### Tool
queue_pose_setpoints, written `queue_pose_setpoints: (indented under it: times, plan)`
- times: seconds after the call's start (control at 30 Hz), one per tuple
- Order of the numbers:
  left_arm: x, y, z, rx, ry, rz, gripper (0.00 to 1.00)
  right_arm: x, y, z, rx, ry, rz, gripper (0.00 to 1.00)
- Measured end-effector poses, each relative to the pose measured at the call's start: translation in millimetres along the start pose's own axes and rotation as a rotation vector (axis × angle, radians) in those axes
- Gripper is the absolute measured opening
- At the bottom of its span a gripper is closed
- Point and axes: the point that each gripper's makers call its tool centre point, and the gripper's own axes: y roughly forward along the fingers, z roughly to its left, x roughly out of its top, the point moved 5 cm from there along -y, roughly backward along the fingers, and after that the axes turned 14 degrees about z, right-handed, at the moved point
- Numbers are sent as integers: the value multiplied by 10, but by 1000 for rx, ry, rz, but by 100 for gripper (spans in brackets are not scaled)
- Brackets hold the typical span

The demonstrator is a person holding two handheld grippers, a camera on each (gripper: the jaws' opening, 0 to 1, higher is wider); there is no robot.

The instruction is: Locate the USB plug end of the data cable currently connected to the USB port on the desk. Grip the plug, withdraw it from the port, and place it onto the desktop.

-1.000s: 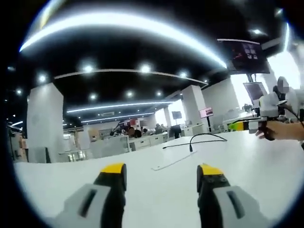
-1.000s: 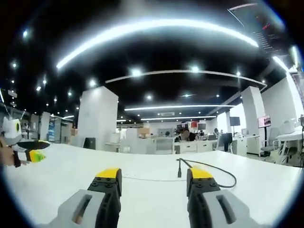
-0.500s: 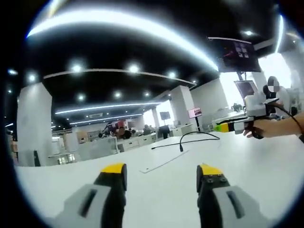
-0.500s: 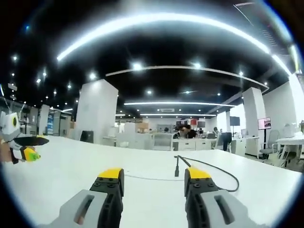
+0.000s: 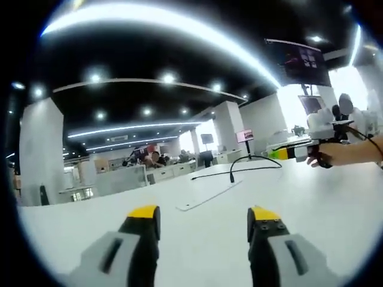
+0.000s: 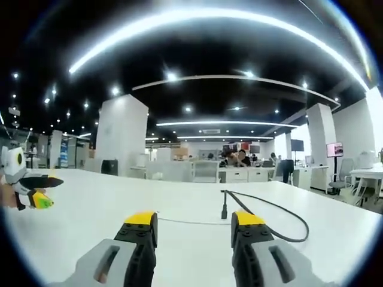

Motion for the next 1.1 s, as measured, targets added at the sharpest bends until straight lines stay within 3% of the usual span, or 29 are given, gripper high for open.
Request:
queue_pose_setpoints:
  times: [0.4, 0.5, 0.8, 1.1]
  plan:
    - [-12, 147, 62, -2, 34, 27, 59, -40, 178, -32, -3, -15, 43, 50]
    - [-15, 198, 131, 11, 27, 47, 59, -53, 245, -55, -7, -15, 54, 49]
    - [-56, 362, 344, 22, -54, 35, 57, -102, 432, -104, -12, -32, 93, 49]
    - [-113, 532, 384, -1, -74, 24, 57, -126, 570, -183, -20, -19, 106, 48]
